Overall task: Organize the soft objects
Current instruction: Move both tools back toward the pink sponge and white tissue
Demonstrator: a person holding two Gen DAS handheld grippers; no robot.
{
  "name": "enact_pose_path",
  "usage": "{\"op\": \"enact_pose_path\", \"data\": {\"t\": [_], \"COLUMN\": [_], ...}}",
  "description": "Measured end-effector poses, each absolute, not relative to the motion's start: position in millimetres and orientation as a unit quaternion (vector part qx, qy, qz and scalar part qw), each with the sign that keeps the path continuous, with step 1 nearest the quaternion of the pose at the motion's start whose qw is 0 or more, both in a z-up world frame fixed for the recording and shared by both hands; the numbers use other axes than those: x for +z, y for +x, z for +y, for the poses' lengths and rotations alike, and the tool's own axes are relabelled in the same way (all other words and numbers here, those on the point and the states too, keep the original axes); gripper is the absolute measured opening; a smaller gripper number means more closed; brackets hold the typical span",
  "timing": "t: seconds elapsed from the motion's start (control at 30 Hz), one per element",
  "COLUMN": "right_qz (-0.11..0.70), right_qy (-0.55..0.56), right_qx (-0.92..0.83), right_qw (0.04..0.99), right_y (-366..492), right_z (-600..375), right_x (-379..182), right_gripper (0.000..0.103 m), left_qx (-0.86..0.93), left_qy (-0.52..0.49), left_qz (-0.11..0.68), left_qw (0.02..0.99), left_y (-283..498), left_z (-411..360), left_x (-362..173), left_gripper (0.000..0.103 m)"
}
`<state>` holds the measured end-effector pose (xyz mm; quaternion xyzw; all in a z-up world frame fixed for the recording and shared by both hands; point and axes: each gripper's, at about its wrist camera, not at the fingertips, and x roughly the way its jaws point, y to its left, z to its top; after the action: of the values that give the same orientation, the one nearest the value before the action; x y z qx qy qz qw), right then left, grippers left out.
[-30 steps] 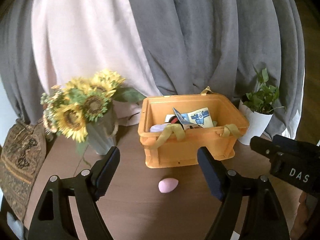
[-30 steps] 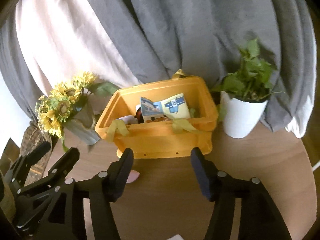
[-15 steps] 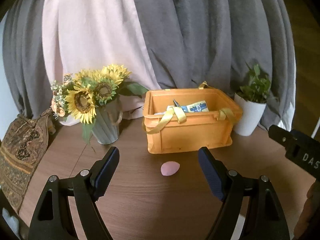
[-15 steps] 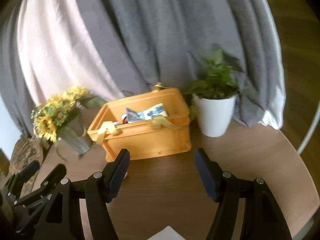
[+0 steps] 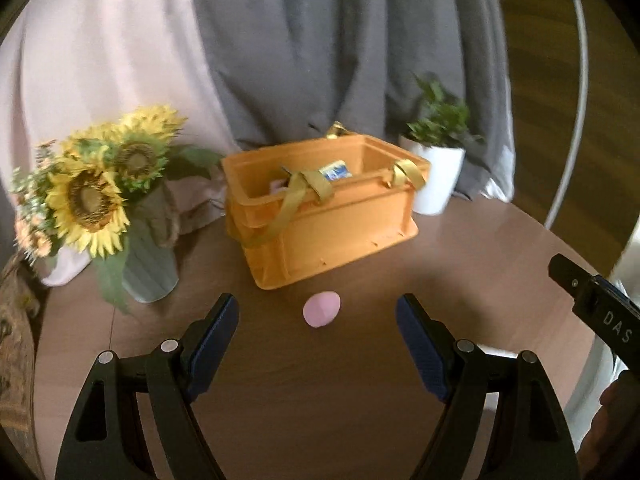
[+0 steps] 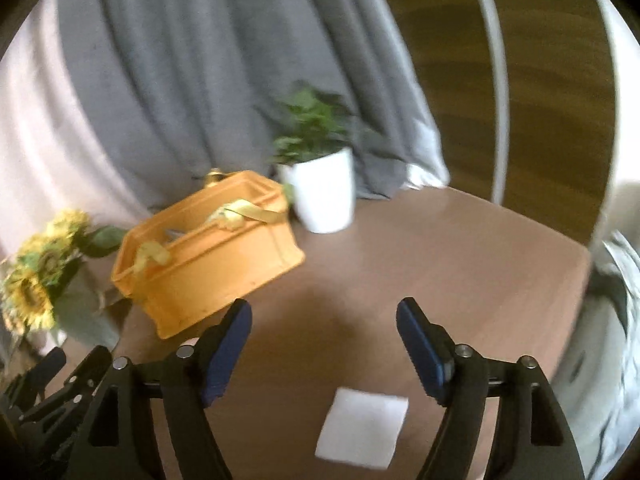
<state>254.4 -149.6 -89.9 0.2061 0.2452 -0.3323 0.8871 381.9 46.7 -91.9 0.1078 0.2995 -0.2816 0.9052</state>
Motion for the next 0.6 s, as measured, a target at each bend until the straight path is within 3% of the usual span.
{"op": "enact_pose_path", "data": {"t": [0.2,0.6], "right_qz": [0.221,0.252], "right_qy": [0.213,0.220], "right_qx": [-0.431,-0.502], "right_qw": [0.848,0.797], "right_y": [233.3,257.4], "right_z": [-121.6,-101.2], "right_x": [-103.5,-148.9], "right_gripper": [0.088,0.088], "left_qx": [-0.320,-0.354], "left_qy": [0.115,0.121], "left_qz": [0.295,0.328], "left_qw": [0.893,0.867], "left_y": [395.9,451.7], "left_z": [54.9,38.1], "left_x": [-107.7,-152.5], "left_gripper": [0.081,0.081]}}
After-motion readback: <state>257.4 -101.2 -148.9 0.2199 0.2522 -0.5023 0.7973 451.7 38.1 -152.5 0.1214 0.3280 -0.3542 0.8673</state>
